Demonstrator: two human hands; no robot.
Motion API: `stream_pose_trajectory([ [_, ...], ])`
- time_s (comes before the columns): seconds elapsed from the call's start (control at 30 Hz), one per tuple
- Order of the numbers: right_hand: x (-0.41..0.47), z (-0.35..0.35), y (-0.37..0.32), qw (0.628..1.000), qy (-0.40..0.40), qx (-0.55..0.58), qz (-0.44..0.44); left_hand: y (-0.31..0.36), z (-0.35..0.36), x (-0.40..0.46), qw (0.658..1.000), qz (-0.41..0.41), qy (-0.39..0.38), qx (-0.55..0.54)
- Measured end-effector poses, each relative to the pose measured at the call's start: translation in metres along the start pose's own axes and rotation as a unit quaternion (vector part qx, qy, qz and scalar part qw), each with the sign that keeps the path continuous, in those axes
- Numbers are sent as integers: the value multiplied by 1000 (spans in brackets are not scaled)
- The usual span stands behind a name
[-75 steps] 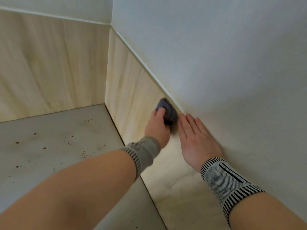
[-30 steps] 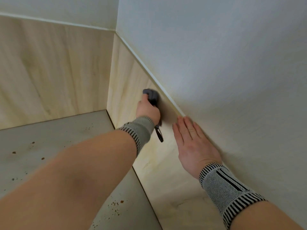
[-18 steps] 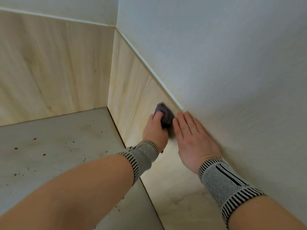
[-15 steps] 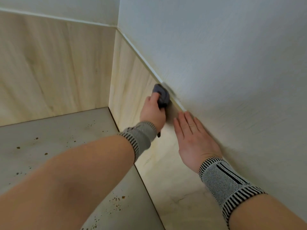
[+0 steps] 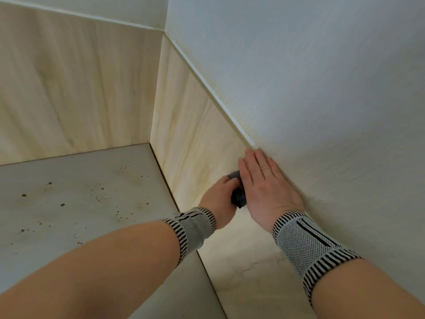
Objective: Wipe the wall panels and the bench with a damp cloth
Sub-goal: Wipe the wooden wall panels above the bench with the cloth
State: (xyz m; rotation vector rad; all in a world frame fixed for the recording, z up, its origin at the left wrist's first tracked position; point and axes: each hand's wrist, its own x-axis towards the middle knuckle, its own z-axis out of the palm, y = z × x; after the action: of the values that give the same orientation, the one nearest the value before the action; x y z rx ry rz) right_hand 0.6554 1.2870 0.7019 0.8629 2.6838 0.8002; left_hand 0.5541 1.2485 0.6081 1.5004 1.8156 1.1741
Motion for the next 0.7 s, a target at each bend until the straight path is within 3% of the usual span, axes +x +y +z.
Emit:
stream_pose_trajectory([
  [0.13,2,0,-3,999,32,6,8,-4,-26,44,981,-142,114,-72],
  [0.2,-2,-6,1,1000,-31,-6,-4,-7,-33,60,969,-184,133,-99],
  [0.3,2,3,-1,1000,19,0,8,-11,-11,42,976,-176,102,-81],
  [0.4,4,6,0,997,70,9,11,-19,41,-13,989,-140,-8,-42],
  [0.5,-2,-1,0,1000,26,-4,2,-24,72,-45,990,-114,-86,-4],
  [0.6,-4,-2,-1,999,37,-12,-2,-28,60,-34,990,-115,-78,16],
  [0.7,-1,0,-2,997,71,-2,10,-34,30,2,984,-177,23,1],
])
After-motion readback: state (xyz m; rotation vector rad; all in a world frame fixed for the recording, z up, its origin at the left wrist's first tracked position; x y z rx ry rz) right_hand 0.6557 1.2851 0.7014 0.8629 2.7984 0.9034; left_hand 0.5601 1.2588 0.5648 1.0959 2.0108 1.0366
